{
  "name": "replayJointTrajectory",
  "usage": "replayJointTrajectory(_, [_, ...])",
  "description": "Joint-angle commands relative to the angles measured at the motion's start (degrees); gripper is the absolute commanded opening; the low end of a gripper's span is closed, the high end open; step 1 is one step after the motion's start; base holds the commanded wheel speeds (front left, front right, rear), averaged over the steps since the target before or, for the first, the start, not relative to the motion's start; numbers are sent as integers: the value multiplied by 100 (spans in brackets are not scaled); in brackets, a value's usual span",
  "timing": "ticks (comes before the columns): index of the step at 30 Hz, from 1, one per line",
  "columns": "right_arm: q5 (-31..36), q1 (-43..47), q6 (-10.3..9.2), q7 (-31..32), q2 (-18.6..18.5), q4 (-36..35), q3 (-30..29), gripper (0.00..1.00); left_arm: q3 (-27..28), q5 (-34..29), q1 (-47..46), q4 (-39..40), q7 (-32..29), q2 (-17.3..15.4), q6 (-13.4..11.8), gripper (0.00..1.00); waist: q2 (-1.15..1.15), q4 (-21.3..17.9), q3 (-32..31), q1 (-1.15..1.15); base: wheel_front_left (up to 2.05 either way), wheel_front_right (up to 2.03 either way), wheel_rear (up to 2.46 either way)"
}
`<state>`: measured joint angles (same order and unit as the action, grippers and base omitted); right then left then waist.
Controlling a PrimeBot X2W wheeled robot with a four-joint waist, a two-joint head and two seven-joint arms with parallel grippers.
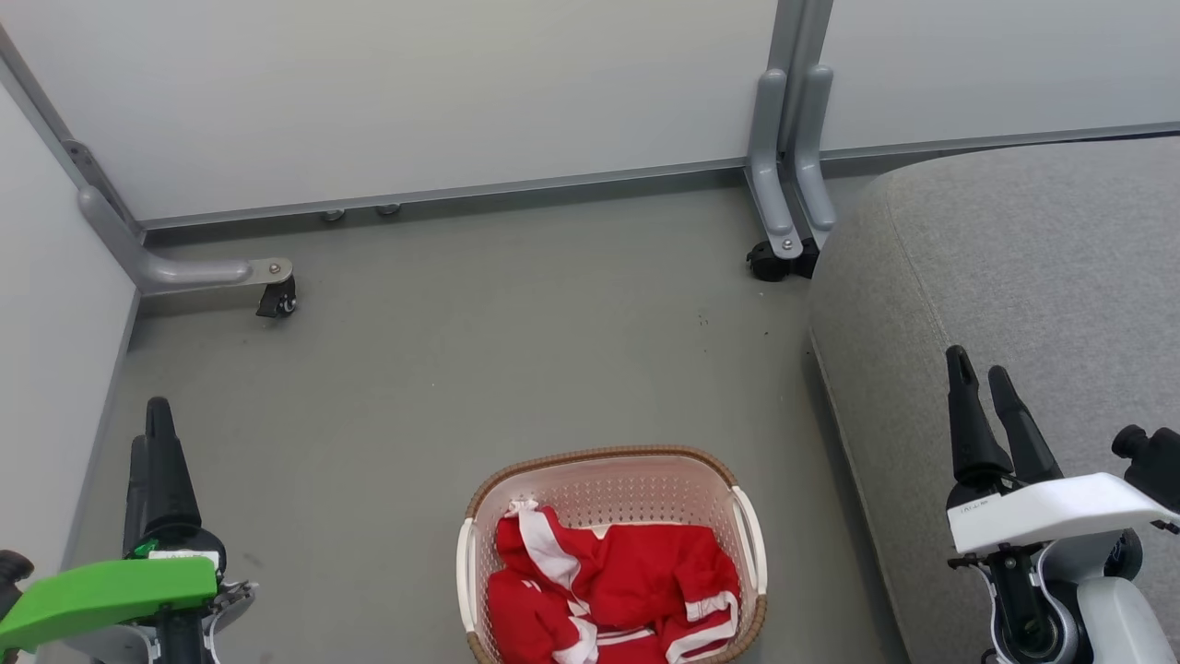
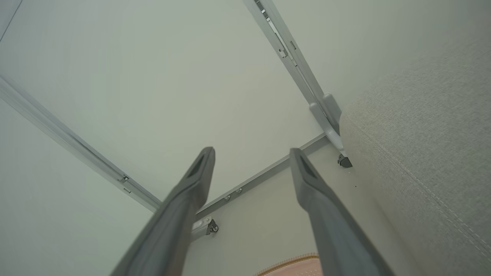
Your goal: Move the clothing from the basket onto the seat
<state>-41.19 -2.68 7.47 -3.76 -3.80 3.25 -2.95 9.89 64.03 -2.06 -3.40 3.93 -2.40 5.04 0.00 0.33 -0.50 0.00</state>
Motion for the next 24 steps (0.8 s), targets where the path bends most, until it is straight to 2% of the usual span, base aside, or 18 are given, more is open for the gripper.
replayJointTrajectory(1, [274, -71, 2, -79, -42, -147, 17, 100, -55, -276, 21, 204, 59, -37, -58, 100, 0, 6, -2, 0, 0, 0, 0])
replayJointTrajectory(5, [634, -45, 2, -153, -50, -209, 43, 100, -209, -836, 89, 409, 133, -39, -247, 100, 0, 18, -9, 0, 0, 0, 0])
replayJointTrajectory(12, [1216, -23, 2, -273, -62, -309, 100, 100, -590, -1933, 150, 624, 251, -42, -409, 100, 0, 20, -13, 0, 0, 0, 0])
replayJointTrajectory(15, [1470, -6, 2, -325, -64, -358, 131, 100, -780, -2479, 177, 626, 302, -44, -473, 100, 0, 15, -14, 0, 0, 0, 0])
replayJointTrajectory(19, [1794, 34, 2, -385, -66, -399, 156, 100, -980, -2987, 199, 569, 370, -46, -631, 100, 0, 10, -20, 0, 0, 0, 0])
replayJointTrajectory(24, [2188, 80, 2, -463, -54, -413, 197, 100, -1312, -3605, 242, 506, 447, -76, -707, 100, 0, 12, -29, 0, 0, 0, 0])
